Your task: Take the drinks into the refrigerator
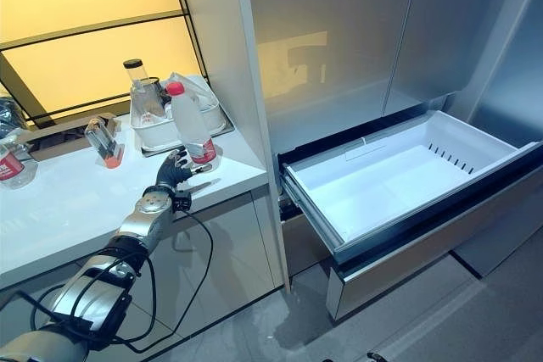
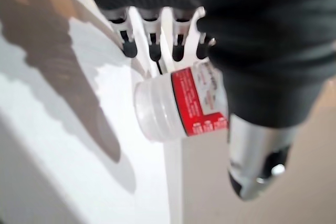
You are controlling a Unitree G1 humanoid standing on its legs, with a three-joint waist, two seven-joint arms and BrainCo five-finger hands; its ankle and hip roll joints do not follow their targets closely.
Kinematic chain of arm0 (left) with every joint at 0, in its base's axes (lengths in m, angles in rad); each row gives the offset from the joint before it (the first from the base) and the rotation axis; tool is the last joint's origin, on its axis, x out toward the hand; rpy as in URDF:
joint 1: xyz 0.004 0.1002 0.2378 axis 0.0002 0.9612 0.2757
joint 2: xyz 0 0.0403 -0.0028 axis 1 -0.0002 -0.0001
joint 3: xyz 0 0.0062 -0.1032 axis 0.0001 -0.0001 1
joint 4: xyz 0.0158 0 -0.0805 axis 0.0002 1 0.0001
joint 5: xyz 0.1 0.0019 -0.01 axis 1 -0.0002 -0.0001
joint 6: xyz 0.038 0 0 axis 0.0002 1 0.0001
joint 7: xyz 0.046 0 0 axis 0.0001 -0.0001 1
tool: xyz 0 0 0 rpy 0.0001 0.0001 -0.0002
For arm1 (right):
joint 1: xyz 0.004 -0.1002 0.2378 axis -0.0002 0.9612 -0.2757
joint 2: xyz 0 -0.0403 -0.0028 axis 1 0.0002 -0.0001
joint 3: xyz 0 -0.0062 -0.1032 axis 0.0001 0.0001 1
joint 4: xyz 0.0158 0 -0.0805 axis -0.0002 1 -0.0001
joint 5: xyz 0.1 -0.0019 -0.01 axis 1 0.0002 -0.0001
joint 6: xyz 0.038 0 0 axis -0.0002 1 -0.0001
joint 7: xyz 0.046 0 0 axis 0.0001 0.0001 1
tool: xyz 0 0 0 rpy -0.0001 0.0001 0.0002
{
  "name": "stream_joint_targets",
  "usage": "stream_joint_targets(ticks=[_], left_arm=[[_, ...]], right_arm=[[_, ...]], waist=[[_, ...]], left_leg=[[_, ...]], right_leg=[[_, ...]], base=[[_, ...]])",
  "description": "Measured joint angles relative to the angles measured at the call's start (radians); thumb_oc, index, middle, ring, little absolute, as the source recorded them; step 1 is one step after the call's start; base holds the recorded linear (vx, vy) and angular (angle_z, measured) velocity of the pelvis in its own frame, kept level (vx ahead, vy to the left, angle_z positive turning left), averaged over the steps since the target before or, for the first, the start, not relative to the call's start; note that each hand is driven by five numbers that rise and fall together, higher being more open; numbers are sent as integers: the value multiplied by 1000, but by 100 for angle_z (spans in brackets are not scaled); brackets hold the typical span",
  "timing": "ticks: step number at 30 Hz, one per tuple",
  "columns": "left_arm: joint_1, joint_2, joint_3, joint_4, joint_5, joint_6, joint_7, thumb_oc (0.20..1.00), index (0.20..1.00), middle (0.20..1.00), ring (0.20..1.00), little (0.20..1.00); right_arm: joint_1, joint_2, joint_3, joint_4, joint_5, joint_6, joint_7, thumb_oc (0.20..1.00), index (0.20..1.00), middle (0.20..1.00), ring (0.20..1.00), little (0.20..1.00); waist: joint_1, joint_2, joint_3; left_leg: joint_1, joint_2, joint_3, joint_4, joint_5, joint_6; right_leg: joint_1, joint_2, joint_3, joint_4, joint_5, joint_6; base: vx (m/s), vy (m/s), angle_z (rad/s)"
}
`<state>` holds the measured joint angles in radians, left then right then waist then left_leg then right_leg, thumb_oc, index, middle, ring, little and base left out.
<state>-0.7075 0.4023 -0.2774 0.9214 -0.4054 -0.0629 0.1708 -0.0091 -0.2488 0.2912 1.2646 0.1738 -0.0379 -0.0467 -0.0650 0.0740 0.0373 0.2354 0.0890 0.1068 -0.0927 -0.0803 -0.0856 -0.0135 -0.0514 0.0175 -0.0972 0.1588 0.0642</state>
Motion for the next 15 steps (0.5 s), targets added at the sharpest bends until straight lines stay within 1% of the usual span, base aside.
stream_joint_targets(ticks=[8, 11, 14, 15], left_arm=[[-17, -19, -4, 0, -1, -2, 18, 1000, 1000, 1000, 1000, 1000], [-40, -44, -17, 2, -3, 0, 25, 1000, 1000, 1000, 1000, 1000], [-56, -56, -29, 2, -4, 0, 18, 1000, 1000, 1000, 1000, 1000], [-62, -70, -28, 4, -12, -1, 20, 1000, 1000, 1000, 1000, 1000]], right_arm=[[12, 1, 0, -2, 13, -7, -1, 1000, 1000, 1000, 1000, 1000], [11, 2, 0, -3, 17, -7, -2, 1000, 1000, 1000, 1000, 1000], [7, 2, 0, -6, 17, -7, -3, 1000, 1000, 1000, 1000, 1000], [7, 2, 0, -9, 18, -9, -4, 1000, 1000, 1000, 1000, 1000]], waist=[[-5, -3, 2], [-8, -5, 5], [-20, -4, 10], [-35, -2, 11]], left_leg=[[-4, -3, 6, 0, -2, 2], [-4, -6, 10, 1, -2, 3], [-3, -9, 27, 4, -2, 3], [-3, -10, 29, 4, -3, 4]], right_leg=[[-7, -2, 6, 0, 1, 2], [-13, -2, 11, 0, 2, 3], [-21, -2, 26, 0, 5, 5], [-24, -2, 28, 0, 6, 6]], base=[[0, -2, -1], [-5, 4, -5], [5, 4, -13], [6, 4, -8]])
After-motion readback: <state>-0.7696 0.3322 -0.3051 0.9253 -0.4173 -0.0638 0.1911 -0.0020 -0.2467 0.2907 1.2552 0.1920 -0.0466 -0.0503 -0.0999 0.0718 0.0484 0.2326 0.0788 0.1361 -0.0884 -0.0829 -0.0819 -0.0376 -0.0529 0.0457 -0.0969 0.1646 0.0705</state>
